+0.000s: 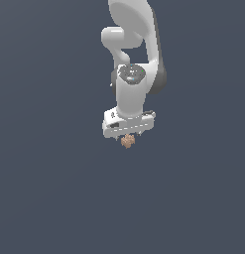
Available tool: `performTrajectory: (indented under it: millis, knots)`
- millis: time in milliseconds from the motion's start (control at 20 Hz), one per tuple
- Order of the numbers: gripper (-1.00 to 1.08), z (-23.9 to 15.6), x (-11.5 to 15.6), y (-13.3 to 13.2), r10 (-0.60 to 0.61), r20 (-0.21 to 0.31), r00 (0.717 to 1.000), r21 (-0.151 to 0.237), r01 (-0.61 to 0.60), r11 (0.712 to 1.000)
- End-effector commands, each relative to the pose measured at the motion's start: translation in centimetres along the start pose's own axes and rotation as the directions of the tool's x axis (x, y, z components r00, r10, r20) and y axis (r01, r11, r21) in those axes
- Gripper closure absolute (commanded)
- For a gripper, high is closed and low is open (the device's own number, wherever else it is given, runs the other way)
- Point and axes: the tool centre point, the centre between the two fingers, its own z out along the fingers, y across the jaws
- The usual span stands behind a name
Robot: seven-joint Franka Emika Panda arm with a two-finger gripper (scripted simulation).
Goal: Pick up the object and move it to a goal position.
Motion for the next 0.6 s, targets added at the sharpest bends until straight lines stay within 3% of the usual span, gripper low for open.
performTrajectory:
  millis: [0, 250, 550]
  knots:
    - [-0.92, 0.8, -0.5, -0.1, -0.062, 0.000, 0.998, -0.002, 0.062, 0.998]
    - [-0.92, 2.4, -1.7, -0.5, -0.203, -0.002, 0.979, -0.004, 0.202, 0.979]
    - [-0.92, 4.2, -3.1, -1.0, -0.359, -0.003, 0.933, -0.006, 0.359, 0.933]
